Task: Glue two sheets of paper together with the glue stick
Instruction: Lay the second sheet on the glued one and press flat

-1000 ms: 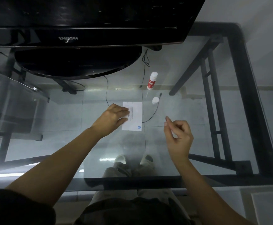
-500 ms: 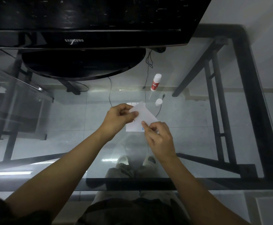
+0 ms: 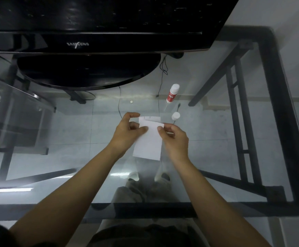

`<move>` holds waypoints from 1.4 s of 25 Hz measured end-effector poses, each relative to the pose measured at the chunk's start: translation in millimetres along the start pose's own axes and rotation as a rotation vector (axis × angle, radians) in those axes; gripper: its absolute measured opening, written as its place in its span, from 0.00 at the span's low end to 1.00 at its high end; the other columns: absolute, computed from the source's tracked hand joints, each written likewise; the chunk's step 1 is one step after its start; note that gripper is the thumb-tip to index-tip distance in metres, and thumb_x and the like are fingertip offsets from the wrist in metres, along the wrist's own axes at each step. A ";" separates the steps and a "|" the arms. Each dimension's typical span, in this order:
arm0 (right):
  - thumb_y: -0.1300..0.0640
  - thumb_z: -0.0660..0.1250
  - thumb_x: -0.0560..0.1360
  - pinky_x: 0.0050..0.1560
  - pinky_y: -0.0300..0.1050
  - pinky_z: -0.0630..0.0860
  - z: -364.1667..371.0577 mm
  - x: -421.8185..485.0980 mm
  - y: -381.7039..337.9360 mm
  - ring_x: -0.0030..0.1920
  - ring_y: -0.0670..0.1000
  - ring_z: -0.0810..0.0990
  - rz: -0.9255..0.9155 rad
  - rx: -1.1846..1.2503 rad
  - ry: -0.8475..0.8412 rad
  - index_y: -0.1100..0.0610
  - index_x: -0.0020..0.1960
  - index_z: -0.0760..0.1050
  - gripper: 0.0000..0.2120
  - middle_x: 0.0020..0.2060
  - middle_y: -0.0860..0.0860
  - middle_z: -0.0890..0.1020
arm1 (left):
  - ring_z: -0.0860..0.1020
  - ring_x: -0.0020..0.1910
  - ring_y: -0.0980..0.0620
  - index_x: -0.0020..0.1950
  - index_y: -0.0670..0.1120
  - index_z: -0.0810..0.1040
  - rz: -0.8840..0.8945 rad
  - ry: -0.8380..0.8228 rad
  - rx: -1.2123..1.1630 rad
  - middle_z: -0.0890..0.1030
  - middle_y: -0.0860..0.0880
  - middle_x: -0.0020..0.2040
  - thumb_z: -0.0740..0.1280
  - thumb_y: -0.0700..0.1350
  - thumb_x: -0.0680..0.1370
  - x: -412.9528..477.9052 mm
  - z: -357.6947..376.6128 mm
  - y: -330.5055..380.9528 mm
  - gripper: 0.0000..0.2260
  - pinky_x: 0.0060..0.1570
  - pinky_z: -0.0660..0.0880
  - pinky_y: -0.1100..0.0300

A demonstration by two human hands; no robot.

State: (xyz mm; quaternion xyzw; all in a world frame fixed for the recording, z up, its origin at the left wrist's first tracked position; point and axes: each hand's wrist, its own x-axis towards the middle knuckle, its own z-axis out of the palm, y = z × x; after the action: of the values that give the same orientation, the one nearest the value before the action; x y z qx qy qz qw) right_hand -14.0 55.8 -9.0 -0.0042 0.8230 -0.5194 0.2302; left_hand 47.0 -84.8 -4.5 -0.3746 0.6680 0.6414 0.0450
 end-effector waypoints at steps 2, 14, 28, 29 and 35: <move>0.53 0.69 0.73 0.34 0.20 0.68 4.7 8.4 -0.8 0.38 0.39 0.75 0.024 -0.001 0.051 0.53 0.52 0.76 0.09 0.41 0.45 0.78 | 0.80 0.43 0.51 0.57 0.54 0.66 -0.023 0.126 0.054 0.79 0.47 0.46 0.70 0.47 0.73 5.4 6.3 -7.1 0.17 0.36 0.76 0.63; 0.55 0.71 0.71 0.37 0.27 0.71 24.1 31.7 5.8 0.35 0.39 0.77 0.006 -0.051 0.184 0.55 0.47 0.75 0.08 0.34 0.44 0.78 | 0.74 0.33 0.58 0.59 0.46 0.67 0.120 0.316 0.240 0.74 0.54 0.34 0.70 0.43 0.74 25.0 17.3 -16.2 0.17 0.31 0.69 0.80; 0.58 0.70 0.72 0.38 0.30 0.71 34.8 33.5 7.0 0.34 0.43 0.76 -0.070 -0.193 0.264 0.59 0.46 0.75 0.07 0.36 0.50 0.82 | 0.72 0.32 0.59 0.61 0.44 0.66 0.042 0.348 0.299 0.73 0.54 0.32 0.69 0.42 0.74 27.9 24.2 -8.2 0.19 0.31 0.66 0.67; 0.58 0.70 0.72 0.39 0.33 0.73 35.2 33.2 6.6 0.34 0.44 0.76 -0.077 -0.203 0.271 0.59 0.46 0.75 0.07 0.37 0.51 0.82 | 0.72 0.32 0.58 0.61 0.44 0.66 0.035 0.348 0.300 0.73 0.53 0.32 0.69 0.42 0.74 27.8 24.3 -7.5 0.19 0.31 0.67 0.66; 0.57 0.68 0.73 0.43 0.38 0.72 37.4 30.7 7.0 0.43 0.52 0.78 -0.177 -0.382 0.243 0.59 0.48 0.73 0.08 0.45 0.56 0.79 | 0.72 0.32 0.56 0.60 0.42 0.64 -0.034 0.362 0.296 0.77 0.46 0.38 0.70 0.41 0.73 29.4 24.7 1.2 0.21 0.35 0.67 0.62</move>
State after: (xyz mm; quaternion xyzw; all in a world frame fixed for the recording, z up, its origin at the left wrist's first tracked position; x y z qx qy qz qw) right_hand -25.6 19.5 -39.7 -0.0572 0.9243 -0.3690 0.0783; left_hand 14.9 -75.9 -23.7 -0.4837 0.7457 0.4580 -0.0102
